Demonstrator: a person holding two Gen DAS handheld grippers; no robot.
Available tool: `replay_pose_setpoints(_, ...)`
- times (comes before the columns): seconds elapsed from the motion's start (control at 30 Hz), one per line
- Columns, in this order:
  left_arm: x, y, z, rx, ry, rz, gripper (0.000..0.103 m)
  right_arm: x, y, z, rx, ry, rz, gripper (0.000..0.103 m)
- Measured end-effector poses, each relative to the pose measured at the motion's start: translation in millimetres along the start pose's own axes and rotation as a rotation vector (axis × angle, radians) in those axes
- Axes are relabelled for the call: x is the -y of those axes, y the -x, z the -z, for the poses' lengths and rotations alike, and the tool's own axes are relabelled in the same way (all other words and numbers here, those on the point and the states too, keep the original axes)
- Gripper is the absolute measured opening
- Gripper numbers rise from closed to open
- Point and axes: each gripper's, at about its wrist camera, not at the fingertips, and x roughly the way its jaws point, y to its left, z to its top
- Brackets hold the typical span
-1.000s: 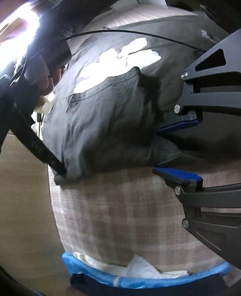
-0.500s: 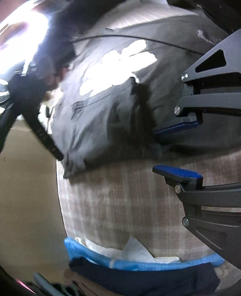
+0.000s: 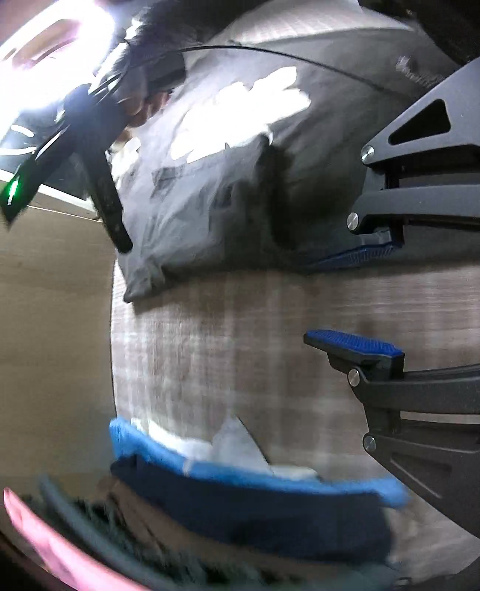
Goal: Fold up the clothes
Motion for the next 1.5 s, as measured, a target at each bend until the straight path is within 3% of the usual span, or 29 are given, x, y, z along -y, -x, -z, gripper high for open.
replay_pose_setpoints(0.13,-9,46,25,0.04,0.066,0.025,0.032,-37,18,44,-0.004,0.012,-0.078,0.016)
replay_pose_setpoints(0.23,-15,78,48,0.064,0.121,0.017,0.032,-76,-2,70,-0.041,0.067,-0.065,0.016)
replay_pose_setpoints(0.4,-32,134,104,0.094,0.256,-0.031,0.032,-103,-17,77,-0.023,0.111,0.034,0.02)
replay_pose_setpoints(0.47,-35,154,135,0.095,0.301,-0.053,0.033,-100,-4,77,-0.028,0.064,-0.031,0.02)
replay_pose_setpoints(0.6,-33,176,197,0.048,0.36,-0.055,0.033,-100,64,90,0.098,0.007,-0.104,0.02)
replay_pose_setpoints(0.7,-24,171,237,-0.026,0.372,-0.031,0.033,-98,119,109,0.155,-0.014,-0.085,0.031)
replay_pose_setpoints(0.8,-13,158,270,-0.077,0.379,0.078,0.033,-97,173,140,0.2,-0.042,-0.05,0.044)
replay_pose_setpoints(0.93,4,129,294,-0.156,0.339,0.174,0.033,-100,223,180,0.233,-0.103,0.001,0.044)
replay_pose_setpoints(1.17,10,85,315,-0.193,0.269,0.214,0.036,-135,253,209,0.204,-0.148,0.091,0.044)
replay_pose_setpoints(1.4,9,66,315,-0.146,0.295,0.301,0.033,-172,260,232,0.154,-0.135,0.156,0.044)
replay_pose_setpoints(1.5,11,69,317,-0.127,0.292,0.34,0.008,-177,265,247,0.146,-0.157,0.174,0.046)
